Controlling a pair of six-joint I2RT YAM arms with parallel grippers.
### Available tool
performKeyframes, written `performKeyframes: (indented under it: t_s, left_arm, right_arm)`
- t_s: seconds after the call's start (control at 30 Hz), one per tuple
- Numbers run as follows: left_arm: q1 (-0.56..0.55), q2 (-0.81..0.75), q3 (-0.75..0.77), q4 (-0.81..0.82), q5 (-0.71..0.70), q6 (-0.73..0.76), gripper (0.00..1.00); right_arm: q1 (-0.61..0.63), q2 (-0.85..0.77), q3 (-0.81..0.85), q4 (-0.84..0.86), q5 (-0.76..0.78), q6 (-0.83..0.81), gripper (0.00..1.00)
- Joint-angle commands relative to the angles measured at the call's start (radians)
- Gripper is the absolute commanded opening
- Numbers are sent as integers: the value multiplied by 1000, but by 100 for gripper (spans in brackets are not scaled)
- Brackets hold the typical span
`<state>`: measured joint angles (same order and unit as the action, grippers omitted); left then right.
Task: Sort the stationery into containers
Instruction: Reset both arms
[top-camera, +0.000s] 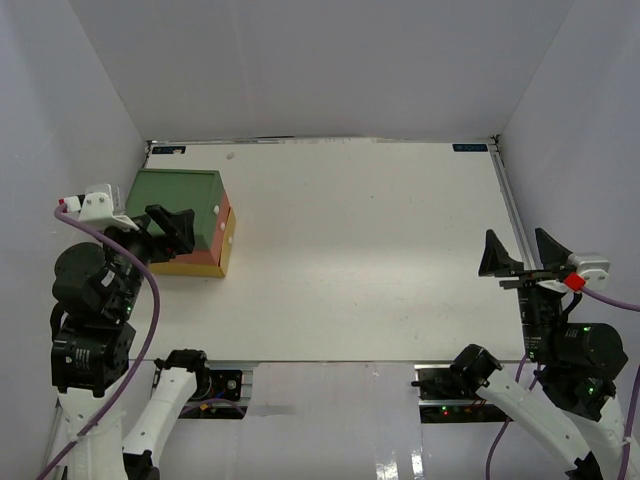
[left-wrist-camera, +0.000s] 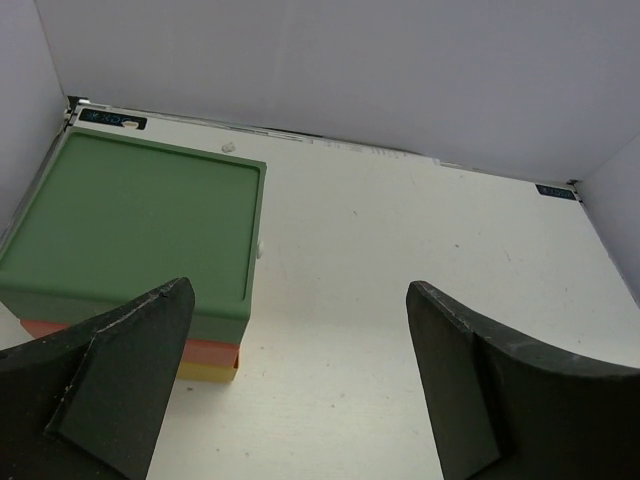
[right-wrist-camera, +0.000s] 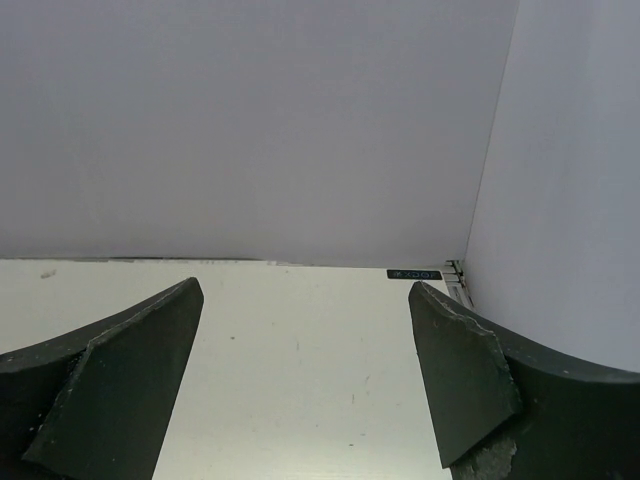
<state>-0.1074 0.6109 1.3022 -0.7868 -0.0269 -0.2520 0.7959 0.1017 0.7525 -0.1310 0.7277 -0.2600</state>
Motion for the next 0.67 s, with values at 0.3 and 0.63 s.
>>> performKeyframes:
  t_s: [0.3,0.63]
  left_arm:
    - [-9,-36,-27,-14,-54,8,98]
    - [-17,-68,-73,-11,-28,-7,98]
  right_arm:
    - [0,85,-27,59,22,5,90]
    - [0,127,4,2,-36,41,90]
